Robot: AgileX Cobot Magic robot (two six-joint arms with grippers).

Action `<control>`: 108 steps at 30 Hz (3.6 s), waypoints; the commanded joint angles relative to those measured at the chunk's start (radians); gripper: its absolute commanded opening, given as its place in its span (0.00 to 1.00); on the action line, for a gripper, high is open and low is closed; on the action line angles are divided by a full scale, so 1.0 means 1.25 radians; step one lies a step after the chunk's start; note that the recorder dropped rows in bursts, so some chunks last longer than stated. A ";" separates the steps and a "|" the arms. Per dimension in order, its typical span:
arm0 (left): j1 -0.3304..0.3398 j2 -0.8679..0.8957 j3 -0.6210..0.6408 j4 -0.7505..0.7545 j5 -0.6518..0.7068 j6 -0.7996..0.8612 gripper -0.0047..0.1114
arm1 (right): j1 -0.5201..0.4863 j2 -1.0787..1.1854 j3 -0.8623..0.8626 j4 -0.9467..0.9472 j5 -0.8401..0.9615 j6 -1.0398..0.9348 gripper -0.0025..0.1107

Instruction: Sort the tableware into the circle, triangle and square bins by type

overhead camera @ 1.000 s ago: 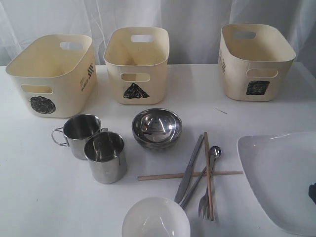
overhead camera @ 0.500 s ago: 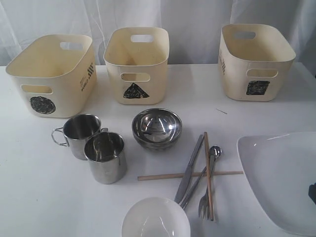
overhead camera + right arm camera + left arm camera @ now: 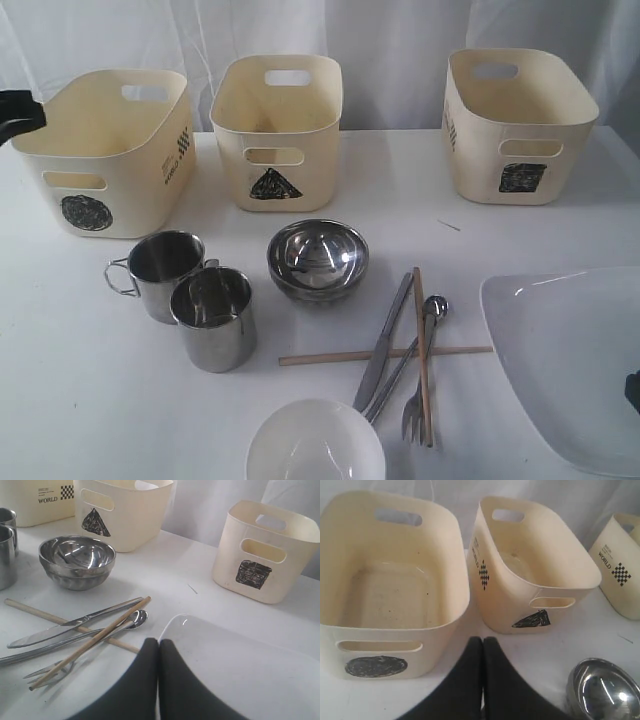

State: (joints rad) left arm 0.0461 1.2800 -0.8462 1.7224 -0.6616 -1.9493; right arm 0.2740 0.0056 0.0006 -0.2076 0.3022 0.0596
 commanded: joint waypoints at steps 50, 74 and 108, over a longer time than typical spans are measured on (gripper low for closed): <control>-0.159 0.115 -0.074 0.018 0.082 -0.030 0.04 | 0.004 -0.004 0.000 -0.001 -0.009 0.003 0.02; -0.313 0.045 0.017 -0.929 0.555 1.122 0.04 | 0.004 -0.004 0.000 -0.001 -0.009 0.003 0.02; -0.323 0.240 -0.220 -1.386 0.828 1.610 0.52 | 0.004 -0.004 0.000 -0.001 -0.009 0.003 0.02</control>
State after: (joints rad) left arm -0.3753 1.5701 -1.1127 -0.0089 0.3787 0.0571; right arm 0.2740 0.0056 0.0006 -0.2076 0.3022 0.0596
